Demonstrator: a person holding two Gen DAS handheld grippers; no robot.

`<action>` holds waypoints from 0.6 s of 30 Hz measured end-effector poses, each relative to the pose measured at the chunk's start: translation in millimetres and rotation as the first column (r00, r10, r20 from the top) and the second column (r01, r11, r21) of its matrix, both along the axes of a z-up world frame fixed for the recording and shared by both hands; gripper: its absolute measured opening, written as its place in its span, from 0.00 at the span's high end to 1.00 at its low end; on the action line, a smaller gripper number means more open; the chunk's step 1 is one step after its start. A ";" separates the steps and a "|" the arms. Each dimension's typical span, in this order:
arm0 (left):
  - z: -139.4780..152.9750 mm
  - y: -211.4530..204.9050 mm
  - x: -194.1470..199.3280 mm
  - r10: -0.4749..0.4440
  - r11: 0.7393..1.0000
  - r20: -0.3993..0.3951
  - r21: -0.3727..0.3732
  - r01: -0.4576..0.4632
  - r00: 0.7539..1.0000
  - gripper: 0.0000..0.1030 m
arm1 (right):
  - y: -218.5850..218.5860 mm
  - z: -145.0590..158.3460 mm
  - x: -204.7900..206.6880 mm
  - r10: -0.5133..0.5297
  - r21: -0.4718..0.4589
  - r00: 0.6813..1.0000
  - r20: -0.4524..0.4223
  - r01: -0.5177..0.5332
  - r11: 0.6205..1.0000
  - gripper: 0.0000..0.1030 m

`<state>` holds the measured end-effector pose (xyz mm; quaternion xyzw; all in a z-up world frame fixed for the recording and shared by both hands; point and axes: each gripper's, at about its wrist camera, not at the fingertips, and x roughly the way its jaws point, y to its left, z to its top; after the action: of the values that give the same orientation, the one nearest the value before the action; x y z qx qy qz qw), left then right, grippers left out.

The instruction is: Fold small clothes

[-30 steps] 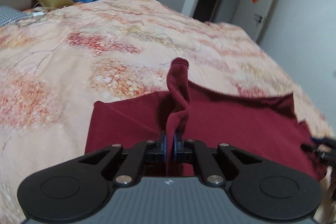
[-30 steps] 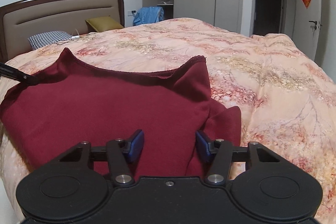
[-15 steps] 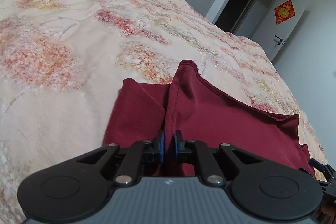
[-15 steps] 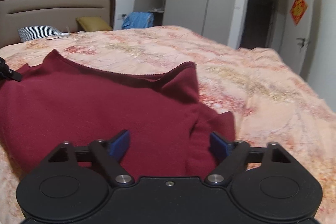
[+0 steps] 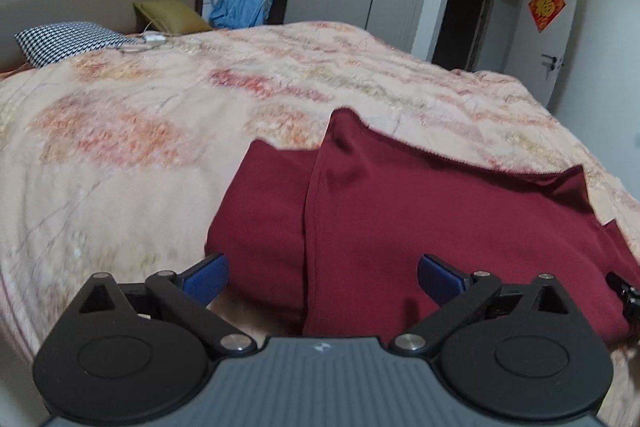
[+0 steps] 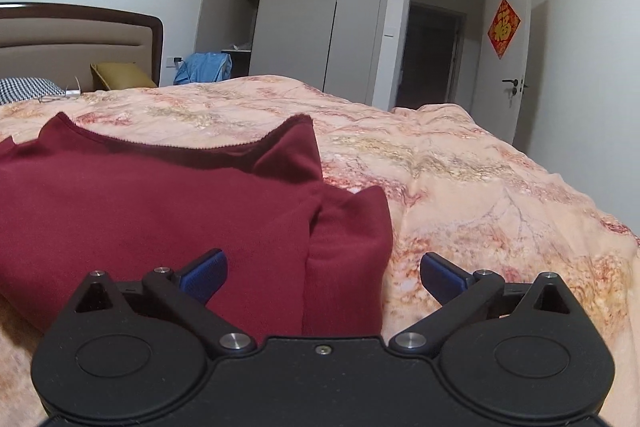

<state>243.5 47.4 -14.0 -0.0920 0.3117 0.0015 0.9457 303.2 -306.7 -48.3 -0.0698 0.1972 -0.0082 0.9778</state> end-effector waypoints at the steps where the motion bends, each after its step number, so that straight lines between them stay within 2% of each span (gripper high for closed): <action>1: -4.4 -0.4 -0.5 0.015 1.000 -0.017 0.000 -0.015 1.000 0.00 | -1.8 -2.6 2.2 0.002 0.013 1.000 -0.011 -0.002 1.000 0.01; 4: -17.0 6.5 -2.6 0.057 0.997 -0.080 -0.052 -0.061 0.995 0.00 | -11.4 -6.0 6.2 0.014 0.080 0.999 -0.031 -0.011 0.997 0.01; 6: -21.2 11.8 -5.5 0.074 0.993 -0.094 -0.084 -0.082 0.993 0.00 | -17.3 -7.5 6.5 0.022 0.127 0.999 -0.039 -0.017 0.992 0.01; 9: -21.2 13.1 -9.2 0.081 0.993 -0.100 -0.081 -0.089 0.992 0.00 | -22.8 -9.3 7.3 0.027 0.171 0.999 -0.041 -0.020 0.985 0.00; 18: -21.1 12.9 -14.0 0.071 0.996 -0.136 -0.052 -0.079 0.988 0.00 | -17.9 -10.3 2.3 0.012 0.139 1.000 -0.017 -0.010 0.990 0.01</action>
<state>229.5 60.2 -35.0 -0.1306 0.3705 0.0342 0.9190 305.5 -324.5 -58.7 -0.0025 0.2054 0.0116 0.9786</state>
